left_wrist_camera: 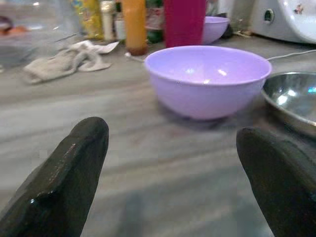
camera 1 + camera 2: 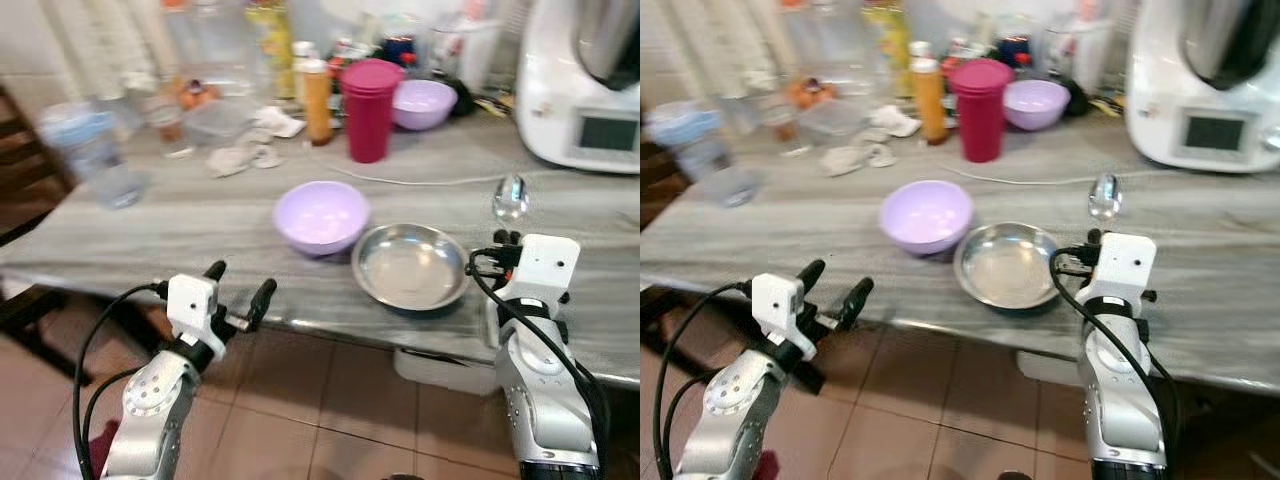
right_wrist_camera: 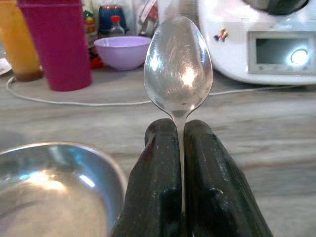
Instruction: Setting the table
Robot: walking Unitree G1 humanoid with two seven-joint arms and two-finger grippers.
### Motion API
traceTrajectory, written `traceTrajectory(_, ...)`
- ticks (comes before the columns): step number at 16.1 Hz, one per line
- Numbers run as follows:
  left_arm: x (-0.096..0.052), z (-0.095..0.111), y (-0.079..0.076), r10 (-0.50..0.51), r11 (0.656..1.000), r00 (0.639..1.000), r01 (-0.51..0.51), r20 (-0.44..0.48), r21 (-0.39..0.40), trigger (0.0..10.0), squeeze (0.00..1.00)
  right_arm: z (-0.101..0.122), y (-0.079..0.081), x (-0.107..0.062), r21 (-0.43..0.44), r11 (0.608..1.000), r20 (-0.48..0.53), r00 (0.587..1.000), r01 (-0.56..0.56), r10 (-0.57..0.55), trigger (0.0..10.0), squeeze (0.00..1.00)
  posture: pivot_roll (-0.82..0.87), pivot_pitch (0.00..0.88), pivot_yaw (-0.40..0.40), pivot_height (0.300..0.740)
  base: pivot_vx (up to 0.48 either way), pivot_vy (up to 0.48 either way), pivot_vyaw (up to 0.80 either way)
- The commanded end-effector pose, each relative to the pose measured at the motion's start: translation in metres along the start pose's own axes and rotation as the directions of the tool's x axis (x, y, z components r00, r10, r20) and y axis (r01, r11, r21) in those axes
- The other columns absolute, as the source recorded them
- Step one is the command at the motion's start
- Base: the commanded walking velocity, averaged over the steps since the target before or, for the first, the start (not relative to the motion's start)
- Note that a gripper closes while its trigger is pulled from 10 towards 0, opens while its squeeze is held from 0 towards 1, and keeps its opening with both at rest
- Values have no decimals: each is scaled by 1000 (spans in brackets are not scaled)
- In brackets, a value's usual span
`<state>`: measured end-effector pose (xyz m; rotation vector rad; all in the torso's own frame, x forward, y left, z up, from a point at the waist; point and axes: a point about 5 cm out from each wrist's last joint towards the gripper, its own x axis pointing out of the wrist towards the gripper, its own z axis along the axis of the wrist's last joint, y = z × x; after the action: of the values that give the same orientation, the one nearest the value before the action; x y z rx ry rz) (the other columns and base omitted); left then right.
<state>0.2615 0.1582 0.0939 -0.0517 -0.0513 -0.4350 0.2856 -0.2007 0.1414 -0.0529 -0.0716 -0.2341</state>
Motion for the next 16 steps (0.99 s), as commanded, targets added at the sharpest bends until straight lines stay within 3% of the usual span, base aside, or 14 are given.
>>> traceTrajectory(1,-1,3,0,-38,999,999,38,0,7,10000,0,-4,-4,1,-3,1000,-31,999,19,-19,10000,0,-251,83,94,740,0,0,0)
traceTrajectory(6,-2,2,-7,-142,990,990,142,-15,-20,10000,0,-15,-25,-1,-86,987,-105,984,138,-146,10000,0,-255,92,92,740,0,0,0)
traceTrajectory(10,-3,1,-10,-198,980,980,197,-17,-31,10000,0,-18,-34,-6,-104,981,-128,977,161,-174,10000,0,-267,101,97,740,0,0,0)
traceTrajectory(16,-4,-10,-16,-335,940,942,332,-31,-75,10000,0,-25,-37,3,-46,991,-201,971,126,-133,10000,0,-273,106,92,740,0,0,0)
